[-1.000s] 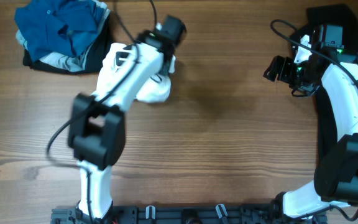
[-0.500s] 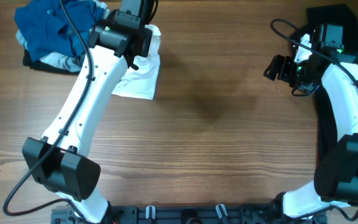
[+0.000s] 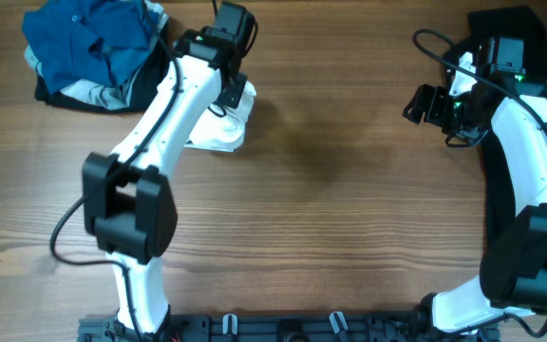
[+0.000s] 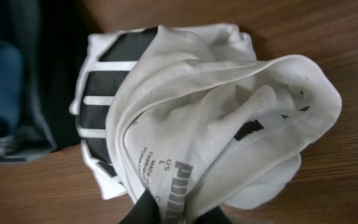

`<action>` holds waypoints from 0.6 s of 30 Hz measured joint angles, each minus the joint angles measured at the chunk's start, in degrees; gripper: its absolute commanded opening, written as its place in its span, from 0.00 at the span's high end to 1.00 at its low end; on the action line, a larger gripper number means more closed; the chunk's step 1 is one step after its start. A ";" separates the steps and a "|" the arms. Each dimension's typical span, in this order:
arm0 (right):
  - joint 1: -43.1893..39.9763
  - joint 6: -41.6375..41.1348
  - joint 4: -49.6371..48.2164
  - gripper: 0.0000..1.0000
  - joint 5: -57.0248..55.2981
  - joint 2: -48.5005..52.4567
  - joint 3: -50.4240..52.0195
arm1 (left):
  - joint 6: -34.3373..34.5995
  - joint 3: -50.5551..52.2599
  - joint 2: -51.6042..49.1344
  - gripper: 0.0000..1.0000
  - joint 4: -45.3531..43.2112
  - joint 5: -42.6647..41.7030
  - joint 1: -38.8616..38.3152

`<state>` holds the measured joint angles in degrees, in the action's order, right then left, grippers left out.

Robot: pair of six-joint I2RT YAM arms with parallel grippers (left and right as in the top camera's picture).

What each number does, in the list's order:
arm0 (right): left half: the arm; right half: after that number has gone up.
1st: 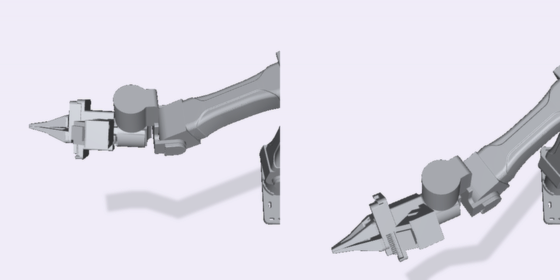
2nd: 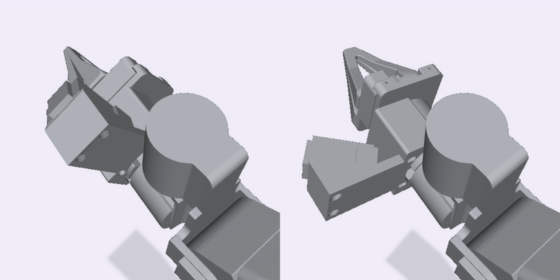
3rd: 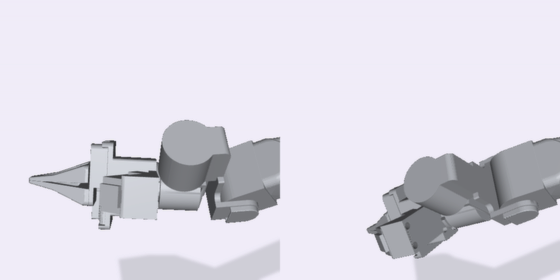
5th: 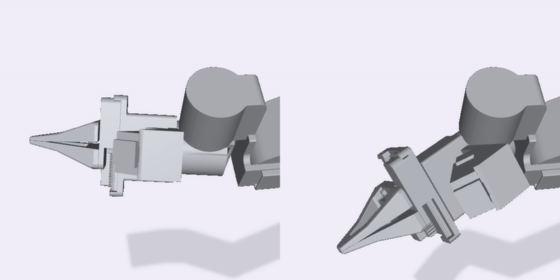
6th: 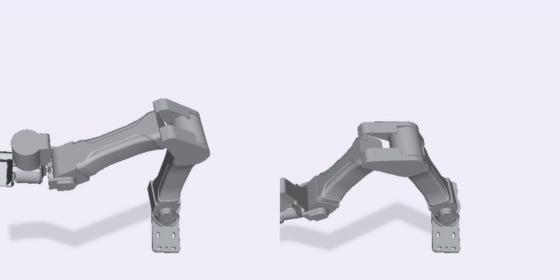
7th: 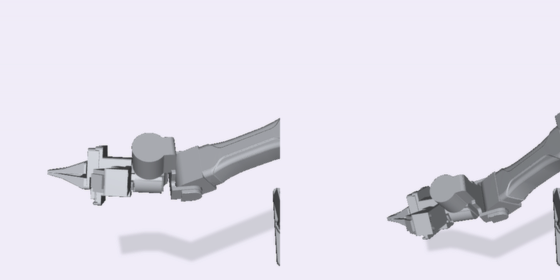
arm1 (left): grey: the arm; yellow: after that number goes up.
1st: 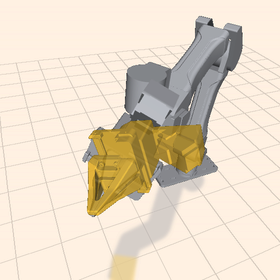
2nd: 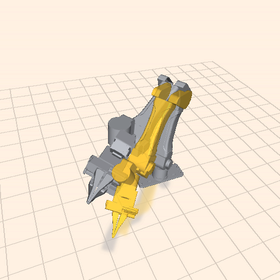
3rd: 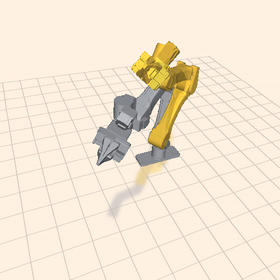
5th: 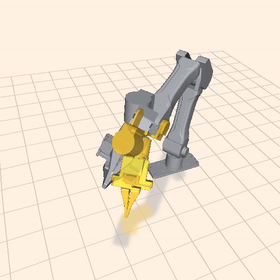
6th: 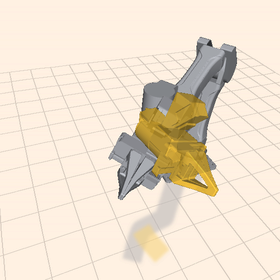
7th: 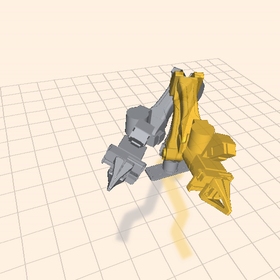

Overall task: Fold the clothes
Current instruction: 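Release the shirt and raise the left gripper away from the stack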

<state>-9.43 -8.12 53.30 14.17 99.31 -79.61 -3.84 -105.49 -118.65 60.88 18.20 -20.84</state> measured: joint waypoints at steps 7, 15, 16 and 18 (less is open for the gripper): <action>0.00 0.74 0.00 0.08 0.00 0.00 0.00 | -0.24 0.00 -7.96 0.40 -0.02 -6.40 0.00; 0.00 0.94 0.00 0.07 0.00 0.00 0.00 | -0.17 0.00 -9.92 0.18 -0.31 -14.75 0.00; 0.00 0.94 0.00 0.07 0.00 0.00 0.00 | -0.15 0.00 -9.94 0.14 -0.33 -14.69 0.00; 0.00 0.94 0.00 0.08 0.00 0.00 0.00 | -0.11 0.00 -9.99 0.12 -0.37 -13.90 0.00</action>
<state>-9.43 -7.18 53.30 14.17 99.31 -79.61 -3.95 -105.49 -128.64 60.51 4.29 -20.84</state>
